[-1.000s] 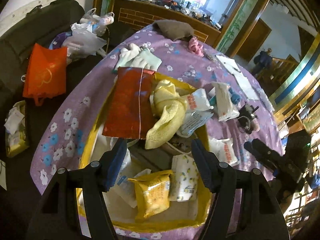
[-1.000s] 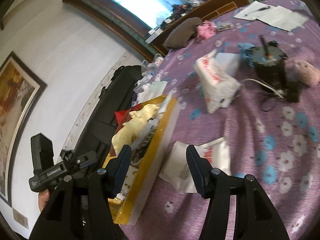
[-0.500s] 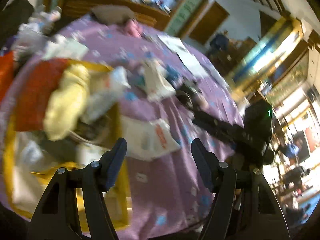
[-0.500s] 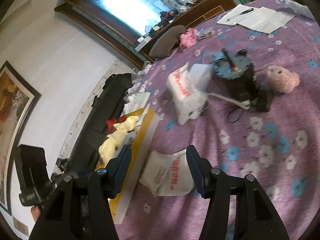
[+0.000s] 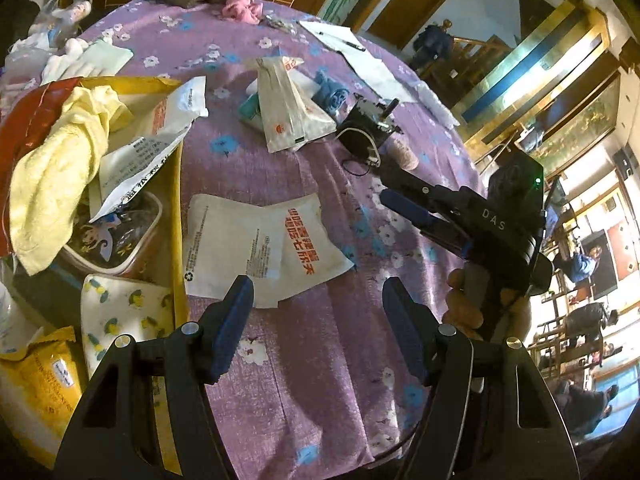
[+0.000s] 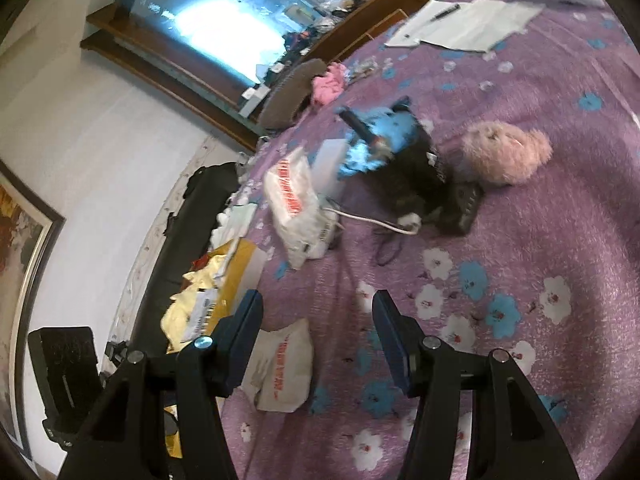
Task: Organize soft objects
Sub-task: 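Move both grippers back over the remaining packets on the table, then grasp the white red-print packet with right while left moves to the white square packet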
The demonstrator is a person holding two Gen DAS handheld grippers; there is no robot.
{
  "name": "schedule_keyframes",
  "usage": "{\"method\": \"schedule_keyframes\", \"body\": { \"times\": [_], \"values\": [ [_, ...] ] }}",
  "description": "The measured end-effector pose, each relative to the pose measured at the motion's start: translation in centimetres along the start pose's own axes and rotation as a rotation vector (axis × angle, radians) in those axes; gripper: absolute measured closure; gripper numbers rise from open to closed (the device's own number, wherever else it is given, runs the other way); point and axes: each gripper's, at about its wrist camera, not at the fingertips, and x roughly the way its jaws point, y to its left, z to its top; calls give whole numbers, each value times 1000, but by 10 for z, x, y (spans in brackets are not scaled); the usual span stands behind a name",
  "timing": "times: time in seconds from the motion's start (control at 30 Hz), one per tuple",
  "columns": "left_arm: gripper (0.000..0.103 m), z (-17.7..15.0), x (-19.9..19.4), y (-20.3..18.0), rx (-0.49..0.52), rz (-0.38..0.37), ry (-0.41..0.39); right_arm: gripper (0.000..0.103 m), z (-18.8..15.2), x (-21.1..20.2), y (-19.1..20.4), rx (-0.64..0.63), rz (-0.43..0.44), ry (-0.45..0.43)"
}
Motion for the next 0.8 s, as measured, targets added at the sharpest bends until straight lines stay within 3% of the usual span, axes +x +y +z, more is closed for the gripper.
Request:
{"method": "schedule_keyframes", "body": {
  "times": [0.23,0.47,0.6,0.67,0.8],
  "values": [
    [35,13,23,-1,9,22,46,46,-1,1,-7,32,-13,6],
    [35,24,52,-19,122,184,60,46,-1,-1,-2,9,-25,-2],
    [35,27,47,-15,92,151,28,47,-4,5,5,-19,25,41],
    [35,25,41,-8,64,174,19,47,-5,11,9,-28,79,84],
    [35,12,32,-11,73,125,31,47,-12,25,26,-104,91,159]
  ]
}}
